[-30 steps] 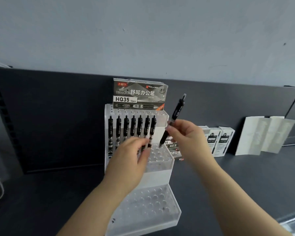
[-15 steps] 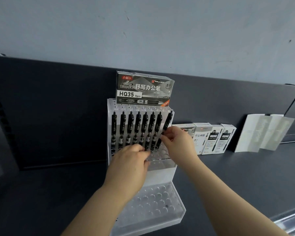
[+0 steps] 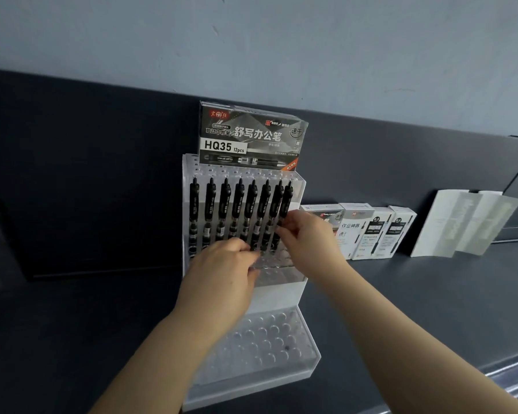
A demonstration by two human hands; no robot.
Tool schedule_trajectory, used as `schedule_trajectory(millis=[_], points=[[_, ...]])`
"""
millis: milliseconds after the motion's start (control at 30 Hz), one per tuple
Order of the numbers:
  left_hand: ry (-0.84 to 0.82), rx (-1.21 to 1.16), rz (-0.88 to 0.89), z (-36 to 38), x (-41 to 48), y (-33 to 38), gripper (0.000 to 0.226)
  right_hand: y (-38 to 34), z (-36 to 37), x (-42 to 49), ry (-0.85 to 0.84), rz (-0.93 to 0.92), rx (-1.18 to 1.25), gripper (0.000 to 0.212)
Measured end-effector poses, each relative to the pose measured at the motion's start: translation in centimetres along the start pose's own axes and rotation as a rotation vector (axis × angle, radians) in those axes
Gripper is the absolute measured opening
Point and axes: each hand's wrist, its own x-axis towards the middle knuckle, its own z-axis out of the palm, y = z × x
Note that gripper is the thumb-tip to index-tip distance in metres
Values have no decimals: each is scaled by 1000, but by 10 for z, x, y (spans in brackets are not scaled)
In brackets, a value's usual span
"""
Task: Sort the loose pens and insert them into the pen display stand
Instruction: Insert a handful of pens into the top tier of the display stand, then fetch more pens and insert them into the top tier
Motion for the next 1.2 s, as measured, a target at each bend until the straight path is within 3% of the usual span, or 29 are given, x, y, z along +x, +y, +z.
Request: schedule_trajectory(millis=[267,400,467,733,933,1200], points=[[-71,-52,-105,-9,1,9,42,24,-20,-16,-59,8,225,28],[156,-24,-189,4,0,53,39,79,-61,-47,-31,-12,217,31],[160,-18,-138,23,0,98,36,118,-84,-65,-65,-24,146,38],[-333,87,25,144,14,299,59,297,-200,-145,-271,62,-127,65],[-476,85,116,218,39,424,61,417,-284,-183,-265,212,-266,72],[-541,53,234,311,104,538,63,545,-364,-199,-176,383,-292,71]])
